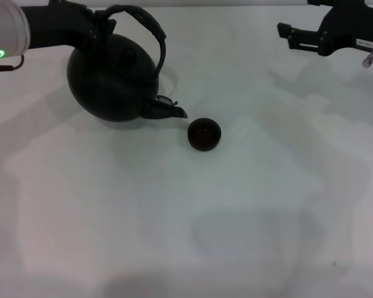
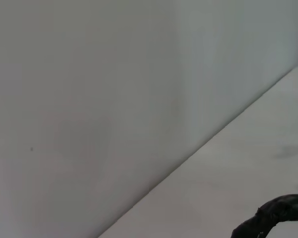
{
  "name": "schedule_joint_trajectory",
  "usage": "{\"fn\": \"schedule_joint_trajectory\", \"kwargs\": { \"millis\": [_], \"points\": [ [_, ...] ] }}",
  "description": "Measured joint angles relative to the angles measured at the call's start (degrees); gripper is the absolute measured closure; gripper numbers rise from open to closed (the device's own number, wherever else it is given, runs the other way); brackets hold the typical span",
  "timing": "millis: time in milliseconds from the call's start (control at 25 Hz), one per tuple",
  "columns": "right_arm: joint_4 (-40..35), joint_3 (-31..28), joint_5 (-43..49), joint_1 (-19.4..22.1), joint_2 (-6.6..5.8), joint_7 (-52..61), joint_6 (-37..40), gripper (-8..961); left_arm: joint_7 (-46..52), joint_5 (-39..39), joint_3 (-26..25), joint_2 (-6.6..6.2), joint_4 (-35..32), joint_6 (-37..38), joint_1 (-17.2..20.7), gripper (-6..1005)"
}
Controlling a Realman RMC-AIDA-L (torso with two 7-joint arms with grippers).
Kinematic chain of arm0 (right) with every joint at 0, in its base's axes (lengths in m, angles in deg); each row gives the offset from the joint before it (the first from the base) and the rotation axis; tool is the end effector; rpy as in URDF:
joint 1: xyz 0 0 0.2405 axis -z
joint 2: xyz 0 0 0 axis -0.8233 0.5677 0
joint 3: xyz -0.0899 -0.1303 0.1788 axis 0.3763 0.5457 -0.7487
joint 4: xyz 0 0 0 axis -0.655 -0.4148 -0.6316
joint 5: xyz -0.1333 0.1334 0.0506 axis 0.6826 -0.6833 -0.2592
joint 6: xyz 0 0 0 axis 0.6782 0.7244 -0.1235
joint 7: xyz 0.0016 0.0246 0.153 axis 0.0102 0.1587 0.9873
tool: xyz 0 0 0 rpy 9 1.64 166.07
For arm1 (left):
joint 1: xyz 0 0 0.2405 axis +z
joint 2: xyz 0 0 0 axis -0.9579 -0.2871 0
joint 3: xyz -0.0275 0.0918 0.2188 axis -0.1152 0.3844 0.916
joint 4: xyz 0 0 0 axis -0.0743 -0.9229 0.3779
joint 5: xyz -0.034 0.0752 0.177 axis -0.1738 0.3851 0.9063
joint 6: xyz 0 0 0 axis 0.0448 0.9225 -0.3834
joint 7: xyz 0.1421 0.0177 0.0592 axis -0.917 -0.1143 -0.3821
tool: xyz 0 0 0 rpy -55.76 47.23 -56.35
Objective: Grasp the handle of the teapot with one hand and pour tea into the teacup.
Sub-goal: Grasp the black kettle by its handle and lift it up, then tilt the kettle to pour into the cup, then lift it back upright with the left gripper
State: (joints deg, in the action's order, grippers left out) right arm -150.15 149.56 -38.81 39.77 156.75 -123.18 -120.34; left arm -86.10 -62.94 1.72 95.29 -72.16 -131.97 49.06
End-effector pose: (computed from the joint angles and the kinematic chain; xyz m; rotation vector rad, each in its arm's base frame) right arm 0.2215 0.3544 0.0286 -2.3680 0.3547 0.4009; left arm -0.1955 0.3783 0.0197 -2.4263 -0.4502 -0.2063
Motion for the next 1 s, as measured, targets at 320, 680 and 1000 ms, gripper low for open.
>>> {"fn": "schedule_joint_trajectory", "kwargs": {
  "millis": [320,680,1000],
  "points": [
    [2.4,-1.8,-1.2,-0.5,0.0,-1.3,-0.3,110,1.5,3.2,2.6,-0.04,-1.0,1.6,-1.2,843],
    [3.6,-2.7,-1.6,-0.7,-0.01,-2.1,-0.4,110,5.3,8.7,6.0,-0.07,-1.4,1.6,-3.5,843],
    [3.9,-2.8,-1.6,-0.7,-0.01,-2.2,-0.4,109,7.8,12.2,7.8,-0.06,-2.1,1.3,-5.2,843]
  ]
}}
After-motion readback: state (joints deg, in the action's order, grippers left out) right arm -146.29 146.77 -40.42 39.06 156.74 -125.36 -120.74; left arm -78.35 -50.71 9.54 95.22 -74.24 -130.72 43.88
